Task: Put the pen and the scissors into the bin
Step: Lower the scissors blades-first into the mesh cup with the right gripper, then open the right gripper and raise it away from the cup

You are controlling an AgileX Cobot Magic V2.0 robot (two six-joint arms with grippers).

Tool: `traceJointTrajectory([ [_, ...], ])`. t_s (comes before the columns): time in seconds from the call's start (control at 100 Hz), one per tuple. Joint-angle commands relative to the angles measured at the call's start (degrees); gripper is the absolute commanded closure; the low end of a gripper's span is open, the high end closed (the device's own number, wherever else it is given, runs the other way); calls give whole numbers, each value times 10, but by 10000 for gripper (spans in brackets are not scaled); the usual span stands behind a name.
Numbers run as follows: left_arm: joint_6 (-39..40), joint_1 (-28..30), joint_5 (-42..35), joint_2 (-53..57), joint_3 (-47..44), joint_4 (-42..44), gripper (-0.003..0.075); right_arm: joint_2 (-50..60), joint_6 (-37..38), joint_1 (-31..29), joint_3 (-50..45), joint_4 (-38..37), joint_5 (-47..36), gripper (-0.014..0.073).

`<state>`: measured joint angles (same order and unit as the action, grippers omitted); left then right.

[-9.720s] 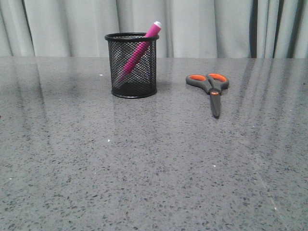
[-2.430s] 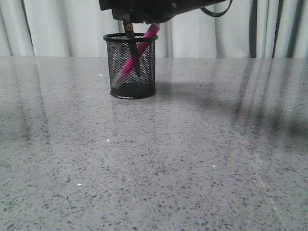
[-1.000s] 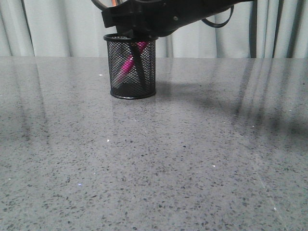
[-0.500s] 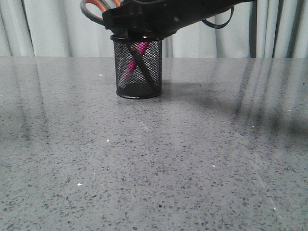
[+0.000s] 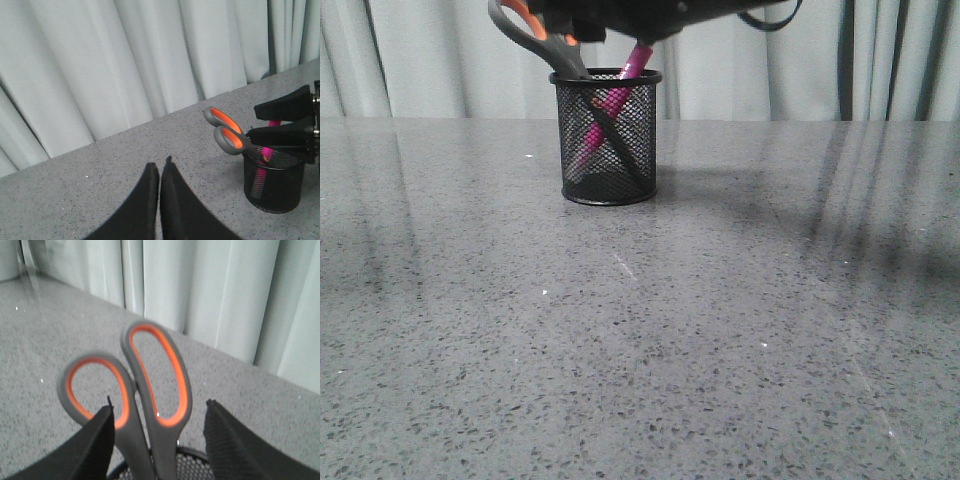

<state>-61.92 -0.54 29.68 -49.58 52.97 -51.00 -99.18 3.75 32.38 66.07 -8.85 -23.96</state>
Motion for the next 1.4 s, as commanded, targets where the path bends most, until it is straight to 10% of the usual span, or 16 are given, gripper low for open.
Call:
traceJointTrajectory([
  [0.0,6,-5,-23,3,16,-21,742,50,-6,-2,15,-4,-63,235],
  [0.33,6,-4,-26,4,16,-21,742,167,-6,-18,15,-1,-17,670],
  [0.64,6,-4,-42,41,8,-24,742,314,-6,-67,-25,1,66,651],
  [1.39,6,-4,-253,440,-355,-105,742,847,-6,-196,-521,6,114,650],
])
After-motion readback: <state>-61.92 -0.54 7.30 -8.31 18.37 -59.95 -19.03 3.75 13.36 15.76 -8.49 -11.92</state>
